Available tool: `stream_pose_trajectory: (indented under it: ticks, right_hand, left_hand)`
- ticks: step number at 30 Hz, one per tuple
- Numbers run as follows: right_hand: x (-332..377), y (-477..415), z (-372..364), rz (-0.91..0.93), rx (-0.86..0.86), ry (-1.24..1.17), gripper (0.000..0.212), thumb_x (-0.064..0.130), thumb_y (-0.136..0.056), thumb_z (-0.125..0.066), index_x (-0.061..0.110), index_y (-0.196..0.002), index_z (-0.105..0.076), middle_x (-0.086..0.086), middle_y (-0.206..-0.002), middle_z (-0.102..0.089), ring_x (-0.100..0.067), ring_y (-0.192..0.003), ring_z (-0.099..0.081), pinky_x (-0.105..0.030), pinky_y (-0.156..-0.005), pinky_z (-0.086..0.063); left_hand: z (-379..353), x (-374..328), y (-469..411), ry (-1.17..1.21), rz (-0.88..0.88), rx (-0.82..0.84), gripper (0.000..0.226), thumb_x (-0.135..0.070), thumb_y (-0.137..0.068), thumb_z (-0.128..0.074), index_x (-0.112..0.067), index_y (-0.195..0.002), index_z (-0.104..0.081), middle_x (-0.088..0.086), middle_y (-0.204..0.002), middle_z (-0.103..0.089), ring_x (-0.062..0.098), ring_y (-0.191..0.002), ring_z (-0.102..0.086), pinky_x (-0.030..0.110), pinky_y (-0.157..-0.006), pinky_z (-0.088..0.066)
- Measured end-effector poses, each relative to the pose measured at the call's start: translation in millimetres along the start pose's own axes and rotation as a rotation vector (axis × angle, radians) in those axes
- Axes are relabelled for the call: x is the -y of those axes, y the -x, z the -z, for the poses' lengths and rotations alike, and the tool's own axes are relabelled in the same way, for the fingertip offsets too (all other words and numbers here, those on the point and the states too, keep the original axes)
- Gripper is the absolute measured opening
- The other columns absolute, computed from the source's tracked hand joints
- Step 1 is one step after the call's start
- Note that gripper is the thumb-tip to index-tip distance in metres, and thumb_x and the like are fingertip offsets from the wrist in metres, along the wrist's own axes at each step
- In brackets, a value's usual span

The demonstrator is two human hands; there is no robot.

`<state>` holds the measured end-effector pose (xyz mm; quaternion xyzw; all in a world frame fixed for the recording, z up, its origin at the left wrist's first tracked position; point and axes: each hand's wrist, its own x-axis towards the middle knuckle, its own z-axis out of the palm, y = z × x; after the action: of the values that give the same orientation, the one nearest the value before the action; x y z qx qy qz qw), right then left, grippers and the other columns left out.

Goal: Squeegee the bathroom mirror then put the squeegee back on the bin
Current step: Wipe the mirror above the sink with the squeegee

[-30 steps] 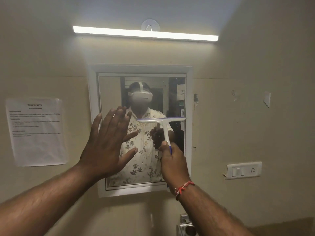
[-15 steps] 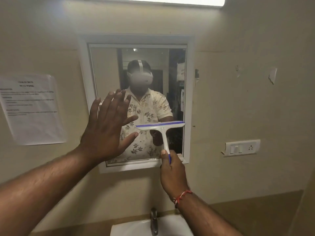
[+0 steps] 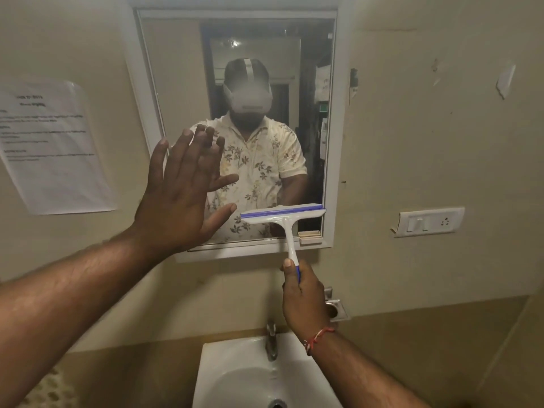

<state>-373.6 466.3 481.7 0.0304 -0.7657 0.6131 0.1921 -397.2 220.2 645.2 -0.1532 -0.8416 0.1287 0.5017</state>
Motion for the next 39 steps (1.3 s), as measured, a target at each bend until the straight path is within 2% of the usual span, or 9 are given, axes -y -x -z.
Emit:
stream_pose_trajectory:
  ticks: [9, 18, 26, 30, 34, 37, 39]
  right_hand:
    - [-16, 3, -3, -0.012, 0.012, -0.009, 0.031, 0.049, -0.111, -0.047, 0.026, -0.095, -0.060, 0.005, -0.061, -0.051, -0.007, -0.051, -0.044, -0.025, -0.049, -0.040]
    - [-36, 20, -4, -0.053, 0.044, 0.029, 0.029, 0.043, -0.113, -0.046, 0.024, -0.099, -0.062, 0.007, -0.065, -0.051, -0.002, -0.052, -0.046, -0.018, -0.050, -0.042]
    - [-35, 23, -5, -0.050, 0.040, 0.011, 0.027, 0.042, -0.112, -0.046, 0.025, -0.096, -0.060, 0.007, -0.065, -0.049, -0.003, -0.053, -0.045, -0.018, -0.051, -0.041]
    - [-35, 26, -4, -0.055, 0.042, 0.016, 0.029, 0.043, -0.112, -0.045, 0.025, -0.100, -0.062, 0.003, -0.070, -0.054, -0.002, -0.056, -0.048, -0.017, -0.054, -0.043]
    - [-33, 29, -4, -0.088, 0.041, 0.002, 0.038, 0.060, -0.104, -0.040, 0.029, -0.097, -0.062, 0.006, -0.064, -0.050, -0.006, -0.054, -0.042, -0.019, -0.052, -0.041]
    - [-32, 30, -3, -0.113, 0.022, -0.013, 0.035, 0.051, -0.110, -0.045, 0.026, -0.097, -0.064, 0.008, -0.063, -0.048, -0.007, -0.055, -0.042, -0.020, -0.054, -0.041]
    - [-30, 32, -1, -0.123, 0.007, -0.020, 0.036, 0.052, -0.110, -0.046, 0.024, -0.097, -0.065, 0.007, -0.060, -0.047, -0.009, -0.054, -0.043, -0.028, -0.058, -0.044]
  left_hand:
    - [-9, -6, 5, -0.001, 0.001, 0.011, 0.104, -0.074, -0.109, -0.044, -0.011, -0.183, -0.008, 0.020, -0.192, -0.009, 0.041, -0.180, -0.008, 0.073, -0.142, -0.010]
    - [-19, -9, 6, 0.000, -0.002, 0.010, 0.105, -0.072, -0.108, -0.050, -0.010, -0.183, -0.011, 0.020, -0.193, -0.007, 0.042, -0.180, -0.008, 0.071, -0.142, -0.007]
    - [-20, -15, 10, 0.022, -0.004, 0.021, 0.105, -0.072, -0.107, -0.050, -0.009, -0.183, -0.014, 0.019, -0.193, -0.008, 0.042, -0.180, -0.009, 0.071, -0.142, -0.009]
    - [-18, -13, 13, 0.020, -0.011, 0.029, 0.106, -0.072, -0.108, -0.050, -0.009, -0.184, -0.012, 0.018, -0.193, -0.005, 0.041, -0.180, -0.007, 0.071, -0.142, -0.009]
    - [-13, -10, 14, 0.012, -0.021, 0.026, 0.105, -0.072, -0.109, -0.047, -0.008, -0.184, -0.010, 0.019, -0.193, -0.004, 0.042, -0.180, -0.006, 0.073, -0.142, -0.010]
    - [-9, -8, 14, 0.025, -0.019, 0.013, 0.105, -0.072, -0.110, -0.046, -0.009, -0.184, -0.009, 0.019, -0.193, -0.004, 0.042, -0.180, -0.006, 0.072, -0.142, -0.011]
    - [-5, -7, 15, 0.032, -0.023, -0.003, 0.105, -0.072, -0.110, -0.046, -0.008, -0.183, -0.010, 0.020, -0.193, -0.006, 0.042, -0.180, -0.007, 0.073, -0.142, -0.012]
